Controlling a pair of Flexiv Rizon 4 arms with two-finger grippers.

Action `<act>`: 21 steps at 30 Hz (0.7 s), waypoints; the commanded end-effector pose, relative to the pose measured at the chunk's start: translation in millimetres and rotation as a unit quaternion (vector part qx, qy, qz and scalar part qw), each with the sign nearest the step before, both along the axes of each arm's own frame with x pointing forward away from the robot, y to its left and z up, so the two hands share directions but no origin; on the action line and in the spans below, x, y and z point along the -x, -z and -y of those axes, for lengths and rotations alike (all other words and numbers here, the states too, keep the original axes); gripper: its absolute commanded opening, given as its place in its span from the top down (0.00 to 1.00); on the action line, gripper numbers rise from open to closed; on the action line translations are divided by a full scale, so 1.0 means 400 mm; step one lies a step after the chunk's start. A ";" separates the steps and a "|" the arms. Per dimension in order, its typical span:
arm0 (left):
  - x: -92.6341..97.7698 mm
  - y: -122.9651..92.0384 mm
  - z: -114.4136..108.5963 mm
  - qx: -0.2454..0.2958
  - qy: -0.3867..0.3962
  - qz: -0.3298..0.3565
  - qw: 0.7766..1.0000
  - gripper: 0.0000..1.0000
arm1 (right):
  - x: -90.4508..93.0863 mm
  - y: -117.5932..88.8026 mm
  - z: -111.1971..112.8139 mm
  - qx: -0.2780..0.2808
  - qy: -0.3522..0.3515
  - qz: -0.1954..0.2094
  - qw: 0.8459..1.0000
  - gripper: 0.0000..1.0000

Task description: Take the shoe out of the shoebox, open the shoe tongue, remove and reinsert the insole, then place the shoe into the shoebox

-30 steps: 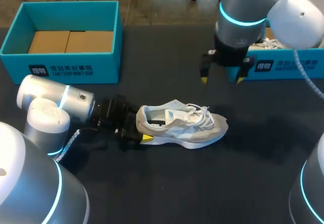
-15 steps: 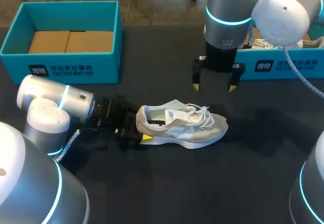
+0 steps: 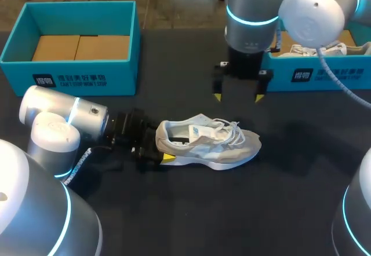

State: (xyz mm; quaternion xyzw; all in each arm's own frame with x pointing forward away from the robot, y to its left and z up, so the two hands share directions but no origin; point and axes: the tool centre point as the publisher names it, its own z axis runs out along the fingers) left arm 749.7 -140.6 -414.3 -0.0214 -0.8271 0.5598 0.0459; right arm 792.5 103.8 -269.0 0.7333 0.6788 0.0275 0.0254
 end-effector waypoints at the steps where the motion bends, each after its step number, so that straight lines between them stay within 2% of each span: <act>1: -0.001 -0.003 0.001 -0.002 0.001 0.000 1.000 1.00 | 0.019 0.000 -0.045 0.010 0.013 0.011 1.000 0.00; 3: -0.001 -0.003 0.001 -0.002 0.001 0.000 1.000 1.00 | 0.032 0.005 -0.087 0.022 0.012 0.004 1.000 0.00; 9: -0.001 -0.003 0.001 -0.002 0.001 0.000 1.000 1.00 | 0.048 0.013 -0.154 0.054 0.015 -0.003 0.998 0.00; 13: -0.001 -0.003 0.001 -0.002 0.001 0.000 1.000 1.00 | 0.059 0.026 -0.181 0.068 0.019 -0.007 0.997 0.00; 17: -0.001 -0.003 0.001 -0.002 0.001 0.000 1.000 1.00 | 0.072 0.037 -0.198 0.071 0.018 0.014 0.997 0.00; 21: -0.001 -0.003 0.001 -0.002 0.001 0.000 1.000 1.00 | 0.084 0.053 -0.211 0.073 0.015 0.018 0.997 0.00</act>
